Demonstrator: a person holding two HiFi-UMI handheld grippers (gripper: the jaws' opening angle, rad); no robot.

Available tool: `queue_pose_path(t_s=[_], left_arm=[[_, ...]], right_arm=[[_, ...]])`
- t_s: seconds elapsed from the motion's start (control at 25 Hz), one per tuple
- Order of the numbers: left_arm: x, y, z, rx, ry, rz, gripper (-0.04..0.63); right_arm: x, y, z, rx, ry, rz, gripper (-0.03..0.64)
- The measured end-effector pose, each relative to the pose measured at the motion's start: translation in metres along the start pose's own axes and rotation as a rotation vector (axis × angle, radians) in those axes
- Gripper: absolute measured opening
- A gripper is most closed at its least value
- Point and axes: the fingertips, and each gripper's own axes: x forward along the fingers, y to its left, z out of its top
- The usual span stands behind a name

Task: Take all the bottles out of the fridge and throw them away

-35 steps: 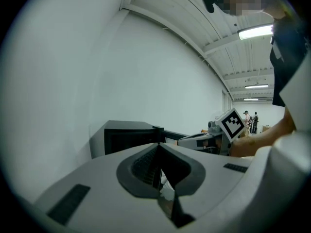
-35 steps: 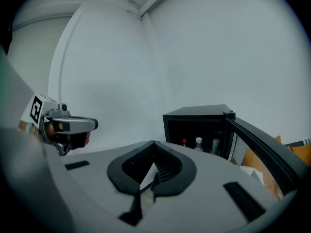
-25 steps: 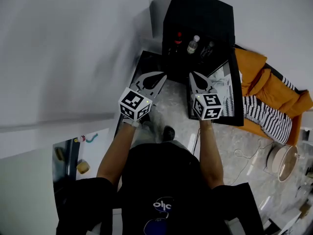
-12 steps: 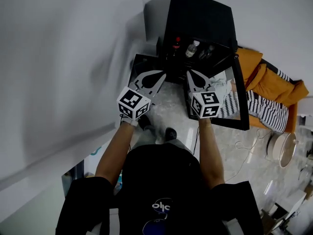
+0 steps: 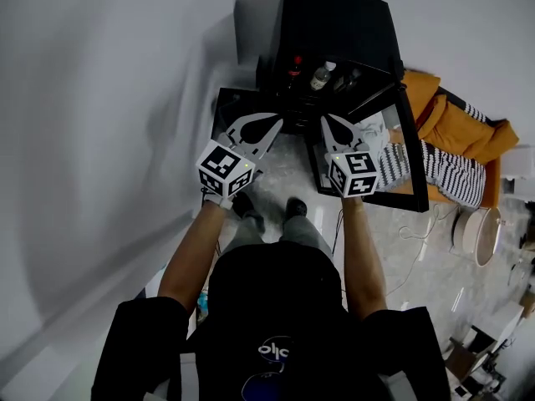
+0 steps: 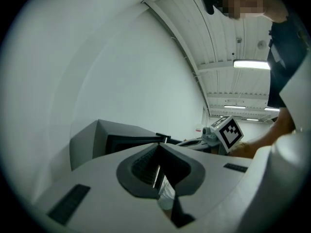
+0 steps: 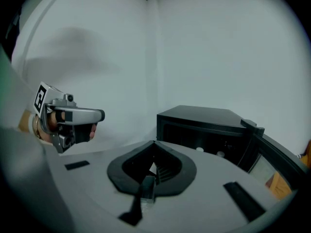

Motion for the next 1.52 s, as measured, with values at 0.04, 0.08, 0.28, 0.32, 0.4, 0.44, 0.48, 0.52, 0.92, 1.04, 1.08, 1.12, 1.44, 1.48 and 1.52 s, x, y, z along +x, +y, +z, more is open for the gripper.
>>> queue_pose_path(t_s=[0.04,0.08,0.28,0.32,0.4,0.44,0.48,0.52,0.92,1.04,1.08,1.12,1.44,1.48,1.52], left_arm=[[0.001,0.000,0.000,0.001,0.001,-0.002,0.006],[0.003,0.000,0.000,0.002,0.003,-0.002,0.006],[0.016,0.002,0.001,0.015,0.012,0.016,0.006],[0.019,0.003,0.002,0.017,0.013,0.025,0.006],[0.025,0.006,0.002,0.017,0.015,0.050,0.006],[0.029,0.007,0.001,0.016,0.016,0.066,0.006],[0.033,0.009,0.000,0.014,0.016,0.081,0.006],[0.037,0.010,-0.001,0.012,0.016,0.094,0.006],[0.064,0.023,-0.005,0.002,0.026,0.218,0.006],[0.069,0.027,-0.009,-0.005,0.034,0.240,0.006],[0.070,0.029,-0.010,-0.006,0.033,0.244,0.006],[0.071,0.031,-0.011,-0.006,0.033,0.248,0.006],[0.073,0.054,-0.021,0.007,0.040,0.286,0.006],[0.073,0.059,-0.023,0.007,0.041,0.294,0.006],[0.072,0.063,-0.024,0.004,0.040,0.304,0.006]], right_arm=[[0.000,-0.001,-0.001,-0.001,0.001,-0.002,0.008],[0.001,-0.003,-0.001,-0.002,0.001,-0.002,0.008],[0.008,-0.018,0.000,-0.002,-0.005,0.016,0.008],[0.010,-0.021,0.000,-0.002,-0.006,0.024,0.008],[0.014,-0.027,0.000,-0.005,-0.007,0.043,0.008],[0.016,-0.031,0.000,-0.008,-0.005,0.052,0.008],[0.019,-0.036,-0.001,-0.012,-0.004,0.060,0.008],[0.021,-0.041,-0.001,-0.016,-0.003,0.068,0.008],[0.043,-0.075,0.003,-0.033,0.004,0.139,0.008],[0.049,-0.079,0.001,-0.040,0.009,0.156,0.008],[0.052,-0.080,0.001,-0.041,0.011,0.161,0.008],[0.055,-0.080,0.000,-0.043,0.014,0.166,0.008],[0.079,-0.075,-0.005,-0.070,0.027,0.211,0.008],[0.082,-0.073,-0.006,-0.071,0.027,0.213,0.008],[0.086,-0.072,-0.008,-0.071,0.028,0.215,0.008]])
